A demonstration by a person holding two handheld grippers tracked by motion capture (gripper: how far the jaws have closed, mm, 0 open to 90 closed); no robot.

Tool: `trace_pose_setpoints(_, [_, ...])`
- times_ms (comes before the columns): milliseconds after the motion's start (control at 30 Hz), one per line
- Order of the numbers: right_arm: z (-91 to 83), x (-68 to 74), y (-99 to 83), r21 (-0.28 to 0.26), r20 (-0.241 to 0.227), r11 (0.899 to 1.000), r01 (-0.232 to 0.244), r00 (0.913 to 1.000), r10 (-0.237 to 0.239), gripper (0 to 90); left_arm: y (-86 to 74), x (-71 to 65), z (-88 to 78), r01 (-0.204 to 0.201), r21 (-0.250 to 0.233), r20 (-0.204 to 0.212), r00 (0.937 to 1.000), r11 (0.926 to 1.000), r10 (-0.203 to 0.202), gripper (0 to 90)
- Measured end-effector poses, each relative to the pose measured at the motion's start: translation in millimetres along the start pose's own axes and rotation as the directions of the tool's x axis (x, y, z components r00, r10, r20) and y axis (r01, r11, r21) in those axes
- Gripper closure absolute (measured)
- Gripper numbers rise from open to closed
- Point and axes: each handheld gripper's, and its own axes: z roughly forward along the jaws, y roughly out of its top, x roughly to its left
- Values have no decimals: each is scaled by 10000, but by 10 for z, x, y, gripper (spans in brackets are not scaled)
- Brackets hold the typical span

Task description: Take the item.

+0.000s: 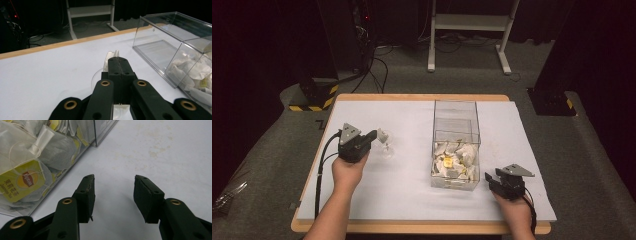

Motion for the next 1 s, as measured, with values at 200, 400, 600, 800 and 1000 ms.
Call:
trace_pose_setpoints(200, [0, -1, 1, 26, -38, 10000, -20, 10000, 20, 521, -70, -21, 69, 12, 267, -4, 10000, 9996, -11, 900])
trace_pose_setpoints(400, [1, -2, 2, 45, -49, 10000, -12, 10000, 12, 521, -107, -44, 120, -33, 426, -2, 10000, 9991, 33, 900])
trace_pose_setpoints(600, [0, 0, 1, 45, -41, 10000, -14, 10000, 14, 520, -121, -53, 146, 22, 514, -26, 10000, 9987, -20, 900])
trace_pose_setpoints(800, [1, -1, 2, 48, -48, 10000, 15, 10000, -14, 520, -106, -47, 119, 137, 395, 25, 9999, 9991, -138, 753])
trace_pose_setpoints(1000, [8, 8, 4, 117, -15, 9999, 38, 10000, -38, 519, -95, -87, 51, -125, 374, -159, 9998, 9992, 131, 664])
